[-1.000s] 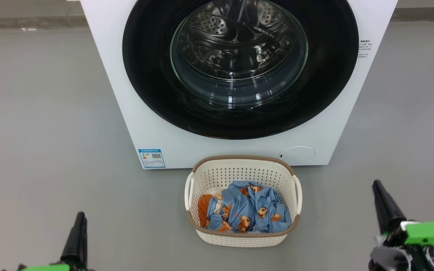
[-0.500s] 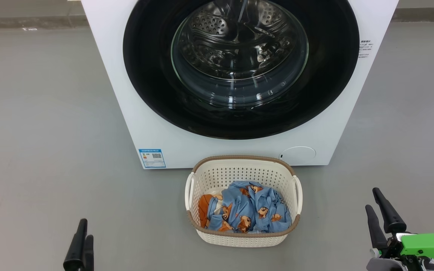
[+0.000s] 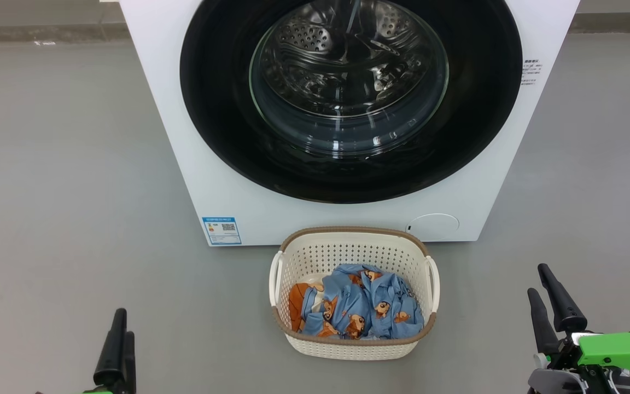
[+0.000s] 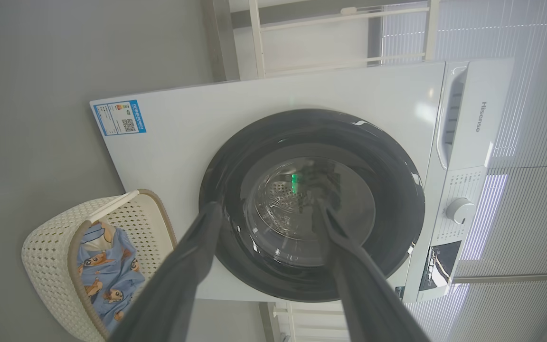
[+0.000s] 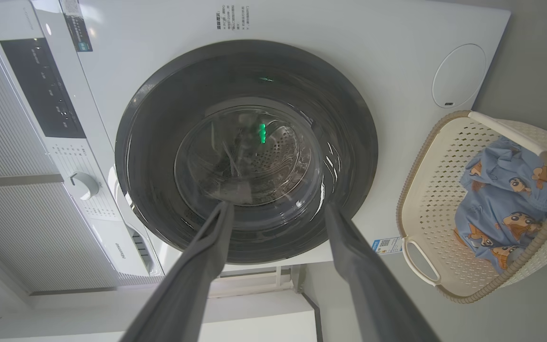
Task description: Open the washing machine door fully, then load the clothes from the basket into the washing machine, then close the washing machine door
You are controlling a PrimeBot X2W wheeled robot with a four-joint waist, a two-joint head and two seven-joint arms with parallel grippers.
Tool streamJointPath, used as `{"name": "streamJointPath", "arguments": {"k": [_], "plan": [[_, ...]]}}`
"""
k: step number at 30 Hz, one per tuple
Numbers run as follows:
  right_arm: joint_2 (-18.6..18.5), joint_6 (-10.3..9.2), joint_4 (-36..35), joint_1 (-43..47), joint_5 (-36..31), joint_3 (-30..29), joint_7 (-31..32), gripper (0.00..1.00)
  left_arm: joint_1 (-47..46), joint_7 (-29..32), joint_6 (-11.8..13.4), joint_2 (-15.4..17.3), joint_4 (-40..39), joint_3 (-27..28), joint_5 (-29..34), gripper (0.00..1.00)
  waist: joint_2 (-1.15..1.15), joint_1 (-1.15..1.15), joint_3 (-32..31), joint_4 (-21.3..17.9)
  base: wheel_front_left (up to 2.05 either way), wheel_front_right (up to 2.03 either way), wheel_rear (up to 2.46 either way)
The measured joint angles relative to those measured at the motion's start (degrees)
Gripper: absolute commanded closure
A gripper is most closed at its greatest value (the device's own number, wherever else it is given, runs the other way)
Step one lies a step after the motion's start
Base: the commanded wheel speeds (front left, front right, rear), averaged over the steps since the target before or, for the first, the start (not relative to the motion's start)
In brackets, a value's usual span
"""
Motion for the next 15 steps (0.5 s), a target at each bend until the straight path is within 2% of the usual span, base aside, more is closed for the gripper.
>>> {"name": "streamJointPath", "arguments": {"k": [15], "plan": [[-0.88,0.0,-2.8,-0.32,-1.58,2.27,-2.41,0.0,-0.29,-2.75,-0.01,0.21,-1.98,-1.77,3.52,0.0,0.0,0.0,-0.11,0.26,0.0,0.0,0.0]]}}
